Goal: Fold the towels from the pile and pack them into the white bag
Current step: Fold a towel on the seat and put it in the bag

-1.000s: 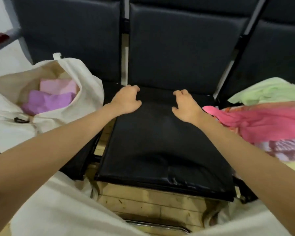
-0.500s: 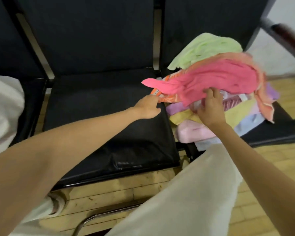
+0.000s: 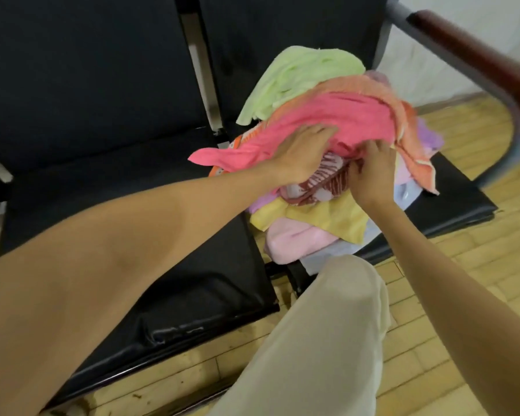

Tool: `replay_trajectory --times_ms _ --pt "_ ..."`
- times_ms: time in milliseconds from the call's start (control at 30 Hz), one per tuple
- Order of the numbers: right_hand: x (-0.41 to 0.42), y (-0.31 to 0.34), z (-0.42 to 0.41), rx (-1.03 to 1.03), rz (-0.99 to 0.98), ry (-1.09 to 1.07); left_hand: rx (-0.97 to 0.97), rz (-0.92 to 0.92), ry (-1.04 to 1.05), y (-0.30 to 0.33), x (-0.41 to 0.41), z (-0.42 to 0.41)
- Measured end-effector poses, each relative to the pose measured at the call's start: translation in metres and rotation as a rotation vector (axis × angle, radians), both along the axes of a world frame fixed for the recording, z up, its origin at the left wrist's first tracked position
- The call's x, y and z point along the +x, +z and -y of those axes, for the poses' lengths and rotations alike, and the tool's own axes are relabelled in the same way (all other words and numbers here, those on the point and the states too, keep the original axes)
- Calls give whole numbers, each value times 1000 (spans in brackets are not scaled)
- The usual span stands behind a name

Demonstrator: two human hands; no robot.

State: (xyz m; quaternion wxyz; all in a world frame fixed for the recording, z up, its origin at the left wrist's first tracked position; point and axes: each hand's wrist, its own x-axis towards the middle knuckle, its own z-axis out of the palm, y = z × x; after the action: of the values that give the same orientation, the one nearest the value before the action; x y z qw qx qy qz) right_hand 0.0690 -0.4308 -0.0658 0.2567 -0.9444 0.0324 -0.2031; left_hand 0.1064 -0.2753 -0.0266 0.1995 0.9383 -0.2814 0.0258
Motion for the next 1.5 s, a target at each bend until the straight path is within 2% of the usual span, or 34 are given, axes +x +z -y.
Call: replay_trajectory --times_ms 133,267,367,467,800,967,1233,1400,1500 --pt "3 -4 4 47 99 -20 34 -5 9 -10 2 2" --pt "-10 -3 -5 112 203 40 -201 28 6 -12 -6 -12" --pt "-14 -3 -15 37 185 55 -325 27 40 -5 -25 -31" --pt "-14 2 -27 -51 196 142 -329 37 31 2 -48 -54" --pt "-19 48 -80 -209 342 271 -470 154 250 47 -96 -120" --pt "-19 65 -94 -119 159 267 -544 198 333 74 -111 -140" --pt "-30 65 -125 -141 66 412 -668 237 453 78 -148 -188" --pt "-41 52 -152 -164 66 478 -822 265 603 78 -172 -223" --pt "-50 52 -170 -38 77 568 -860 278 736 68 -184 -253"
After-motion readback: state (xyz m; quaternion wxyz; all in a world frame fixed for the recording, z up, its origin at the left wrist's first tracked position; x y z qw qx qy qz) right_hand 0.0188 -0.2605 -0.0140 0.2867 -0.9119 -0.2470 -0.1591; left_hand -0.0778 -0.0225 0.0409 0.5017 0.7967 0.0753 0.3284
